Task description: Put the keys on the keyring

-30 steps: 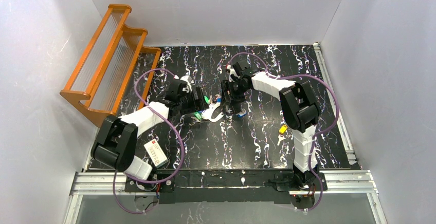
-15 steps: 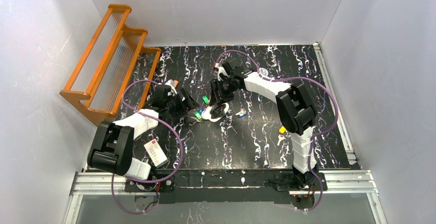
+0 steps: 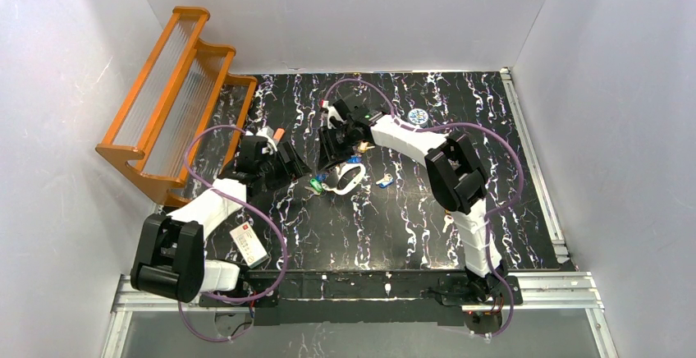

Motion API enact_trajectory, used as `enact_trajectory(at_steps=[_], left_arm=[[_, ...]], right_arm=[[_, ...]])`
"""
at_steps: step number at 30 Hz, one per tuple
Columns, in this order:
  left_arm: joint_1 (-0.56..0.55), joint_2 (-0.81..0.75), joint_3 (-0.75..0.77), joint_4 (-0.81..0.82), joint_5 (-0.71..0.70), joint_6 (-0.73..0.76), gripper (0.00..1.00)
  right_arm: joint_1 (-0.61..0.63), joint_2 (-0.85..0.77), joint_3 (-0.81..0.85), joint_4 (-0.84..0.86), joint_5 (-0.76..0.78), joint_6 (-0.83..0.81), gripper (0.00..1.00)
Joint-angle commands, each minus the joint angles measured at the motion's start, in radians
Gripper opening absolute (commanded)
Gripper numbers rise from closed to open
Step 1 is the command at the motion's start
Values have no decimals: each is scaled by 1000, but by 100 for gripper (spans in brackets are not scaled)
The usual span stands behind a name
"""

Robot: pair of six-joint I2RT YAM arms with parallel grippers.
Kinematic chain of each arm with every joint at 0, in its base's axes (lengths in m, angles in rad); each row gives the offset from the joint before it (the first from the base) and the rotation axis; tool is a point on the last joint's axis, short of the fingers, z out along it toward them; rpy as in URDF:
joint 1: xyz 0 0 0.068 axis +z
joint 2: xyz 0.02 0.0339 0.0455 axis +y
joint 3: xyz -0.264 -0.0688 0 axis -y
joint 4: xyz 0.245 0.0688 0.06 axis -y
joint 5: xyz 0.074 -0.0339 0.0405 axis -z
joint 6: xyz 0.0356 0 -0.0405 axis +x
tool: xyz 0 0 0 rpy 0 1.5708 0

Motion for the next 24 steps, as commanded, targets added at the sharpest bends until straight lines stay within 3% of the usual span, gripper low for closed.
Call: enact_trajectory(at_steps=[1, 24], left_arm=[[6, -35, 47, -124, -66, 70, 79], [5, -16, 54, -161, -83, 82, 78]], right_arm=[[10, 38, 90, -59, 45, 19, 40], [12, 82, 105, -74, 38, 32, 37]])
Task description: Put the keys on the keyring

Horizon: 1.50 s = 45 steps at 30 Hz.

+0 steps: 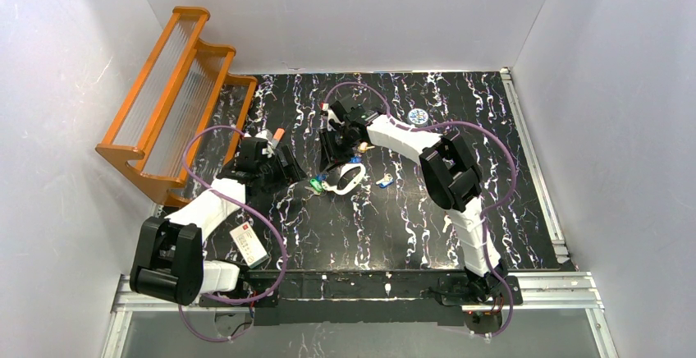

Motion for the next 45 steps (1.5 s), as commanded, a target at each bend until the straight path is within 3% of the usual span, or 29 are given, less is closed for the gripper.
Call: enact_trajectory(at_steps=[1, 37, 45], left_arm=[[5, 4, 37, -38, -10, 19, 78], [5, -10, 27, -53, -18, 30, 79], [5, -10, 24, -52, -20, 31, 79]], right_arm=[[1, 26, 43, -6, -18, 8, 36], [18, 22, 57, -6, 17, 4, 22], [27, 6, 62, -16, 72, -5, 26]])
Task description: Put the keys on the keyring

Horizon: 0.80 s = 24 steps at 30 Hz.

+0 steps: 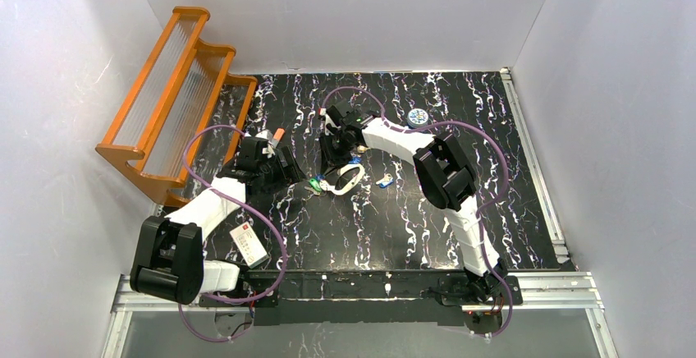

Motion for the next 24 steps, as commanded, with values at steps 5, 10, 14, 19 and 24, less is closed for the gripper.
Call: enact_trajectory(at_steps=[5, 10, 14, 19, 24], left_arm=[[5, -17, 13, -19, -7, 14, 79], [5, -15, 12, -18, -6, 14, 79], [6, -15, 10, -16, -3, 13, 79], [6, -15, 9, -15, -3, 13, 79], [5, -14, 9, -11, -3, 11, 79]], right_arm=[[16, -45, 52, -20, 68, -19, 39], [24, -50, 57, -21, 80, -29, 38], [27, -52, 58, -24, 74, -31, 31], [32, -59, 54, -26, 80, -33, 24], [32, -59, 58, -32, 94, -35, 27]])
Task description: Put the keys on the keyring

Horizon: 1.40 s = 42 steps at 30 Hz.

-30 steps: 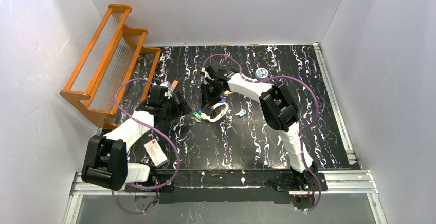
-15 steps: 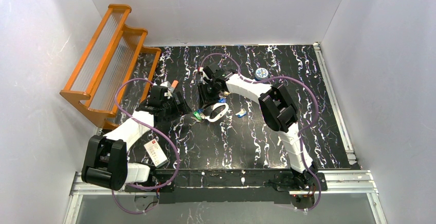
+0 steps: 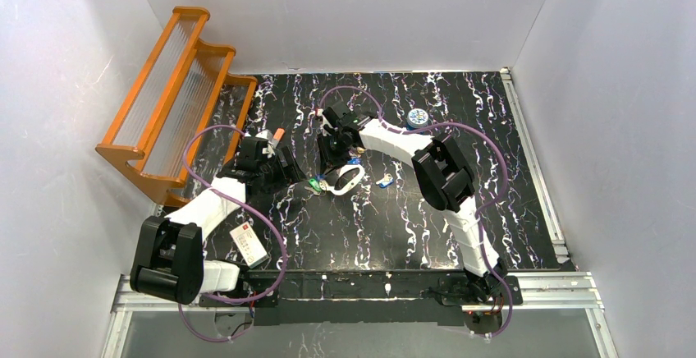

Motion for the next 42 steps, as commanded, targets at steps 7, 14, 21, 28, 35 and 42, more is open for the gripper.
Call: enact_trajectory(at_steps=[7, 14, 21, 28, 35, 42], left_arm=[[6, -10, 10, -10, -1, 10, 79], [5, -9, 9, -6, 3, 8, 79], [5, -4, 7, -1, 5, 5, 79], [5, -6, 6, 0, 5, 6, 79], [5, -4, 6, 2, 6, 6, 79], [6, -3, 7, 2, 8, 5, 79]], right_arm=[[15, -86, 35, -26, 73, -25, 41], [17, -103, 17, -13, 61, -28, 31], [18, -98, 14, -7, 56, -30, 25], [17, -70, 25, -16, 58, -24, 26], [17, -51, 25, -14, 61, -21, 30], [17, -28, 29, -19, 61, -20, 31]])
